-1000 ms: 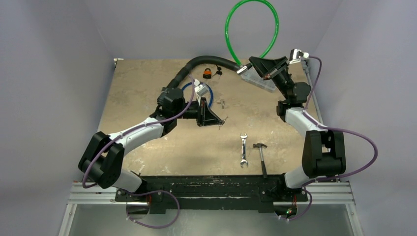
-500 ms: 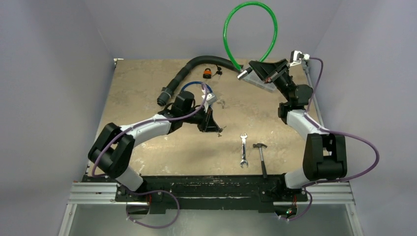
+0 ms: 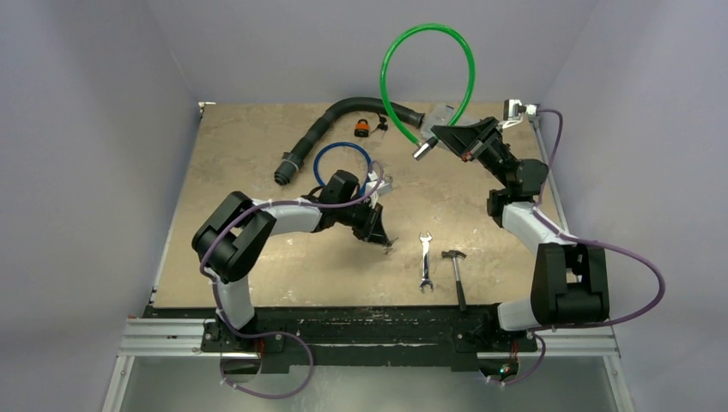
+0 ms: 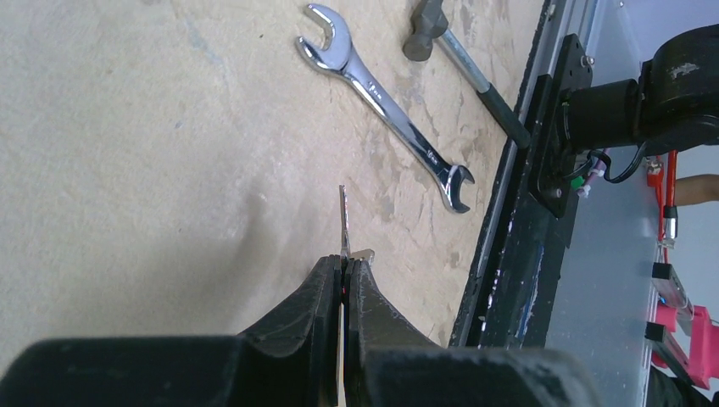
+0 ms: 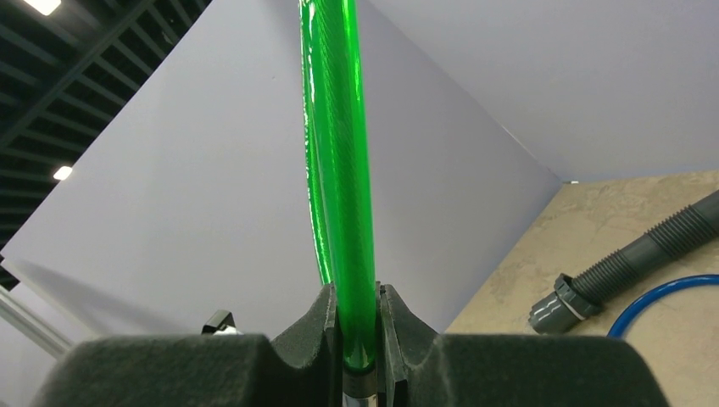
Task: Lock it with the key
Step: Place the key at the center of the board.
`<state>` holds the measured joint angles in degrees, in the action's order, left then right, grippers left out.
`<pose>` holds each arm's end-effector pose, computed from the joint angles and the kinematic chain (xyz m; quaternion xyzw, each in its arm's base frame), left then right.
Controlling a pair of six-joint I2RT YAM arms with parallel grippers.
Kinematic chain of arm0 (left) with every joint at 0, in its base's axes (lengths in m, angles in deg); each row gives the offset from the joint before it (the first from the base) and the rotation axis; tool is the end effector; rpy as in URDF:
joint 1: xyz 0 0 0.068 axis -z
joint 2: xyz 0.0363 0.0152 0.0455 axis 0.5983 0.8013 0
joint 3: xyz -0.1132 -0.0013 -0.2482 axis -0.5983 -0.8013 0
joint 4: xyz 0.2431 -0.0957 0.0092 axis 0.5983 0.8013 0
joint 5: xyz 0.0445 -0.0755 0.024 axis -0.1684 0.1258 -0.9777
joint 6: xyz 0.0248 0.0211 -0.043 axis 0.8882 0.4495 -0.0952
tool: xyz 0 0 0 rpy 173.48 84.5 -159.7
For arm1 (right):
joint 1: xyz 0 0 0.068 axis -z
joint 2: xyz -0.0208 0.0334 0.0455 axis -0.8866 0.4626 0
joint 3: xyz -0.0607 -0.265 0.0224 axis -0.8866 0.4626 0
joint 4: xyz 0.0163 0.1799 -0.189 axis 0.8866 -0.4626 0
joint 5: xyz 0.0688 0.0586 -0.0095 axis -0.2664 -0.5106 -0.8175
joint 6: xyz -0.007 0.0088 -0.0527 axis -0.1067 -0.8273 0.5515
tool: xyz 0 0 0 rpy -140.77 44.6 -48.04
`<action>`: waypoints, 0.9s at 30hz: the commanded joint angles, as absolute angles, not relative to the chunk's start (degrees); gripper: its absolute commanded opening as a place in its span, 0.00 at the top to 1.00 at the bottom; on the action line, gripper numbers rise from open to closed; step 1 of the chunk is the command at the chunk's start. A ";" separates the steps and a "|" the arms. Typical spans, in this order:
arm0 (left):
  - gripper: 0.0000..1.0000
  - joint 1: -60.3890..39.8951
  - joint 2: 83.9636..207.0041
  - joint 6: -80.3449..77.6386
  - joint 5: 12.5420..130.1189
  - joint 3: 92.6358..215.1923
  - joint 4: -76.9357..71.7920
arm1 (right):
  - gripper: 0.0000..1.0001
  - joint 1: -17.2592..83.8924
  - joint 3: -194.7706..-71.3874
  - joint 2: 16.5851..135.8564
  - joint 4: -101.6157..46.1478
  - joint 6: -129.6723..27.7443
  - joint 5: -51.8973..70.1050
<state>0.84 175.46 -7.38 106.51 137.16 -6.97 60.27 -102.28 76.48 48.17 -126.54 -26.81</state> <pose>0.2750 -0.2426 0.1503 0.2921 0.8152 -0.4712 0.1677 0.2895 0.0356 0.3395 0.0025 0.5224 0.6821 0.5118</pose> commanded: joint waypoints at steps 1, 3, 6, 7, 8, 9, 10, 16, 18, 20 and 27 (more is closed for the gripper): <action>1.00 1.80 177.55 -7.79 107.09 140.46 -9.55 | 1.00 60.60 -102.24 74.11 53.63 -125.62 -27.11; 1.00 1.84 178.72 -7.71 107.02 140.85 -9.56 | 1.00 60.60 -102.06 73.85 53.57 -125.58 -27.19; 1.00 1.85 180.08 -7.16 106.51 141.66 -9.39 | 1.00 60.60 -101.92 73.34 53.21 -125.21 -27.53; 1.00 1.84 180.24 -6.83 106.38 141.87 -9.19 | 1.00 60.60 -101.92 73.26 53.09 -125.10 -27.85; 1.00 1.91 180.47 -6.68 106.13 142.05 -9.03 | 1.00 60.55 -101.92 73.08 53.05 -125.10 -28.15; 1.00 1.88 180.61 -6.61 105.77 142.24 -8.98 | 1.00 60.59 -101.92 73.02 53.08 -125.00 -28.46; 1.00 1.84 180.82 -6.52 105.54 142.41 -8.87 | 1.00 60.60 -101.92 72.89 53.03 -125.01 -28.73; 0.79 1.93 181.90 -6.63 105.58 144.17 -7.16 | 1.00 60.60 -102.44 72.51 52.87 -124.67 -29.69; 0.72 1.94 181.58 -6.12 105.46 144.77 -5.84 | 1.00 60.60 -102.63 72.35 52.87 -124.50 -29.98; 0.66 1.93 180.73 -5.55 105.05 145.18 -4.56 | 1.00 60.55 -102.72 72.23 52.87 -124.48 -30.38; 0.43 1.81 174.36 -2.57 103.97 146.27 1.16 | 1.00 60.60 -103.59 71.63 53.87 -125.10 -32.50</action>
<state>1.91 180.77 -5.50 104.32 143.55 -2.64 60.27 -101.78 74.45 48.54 -125.49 -31.57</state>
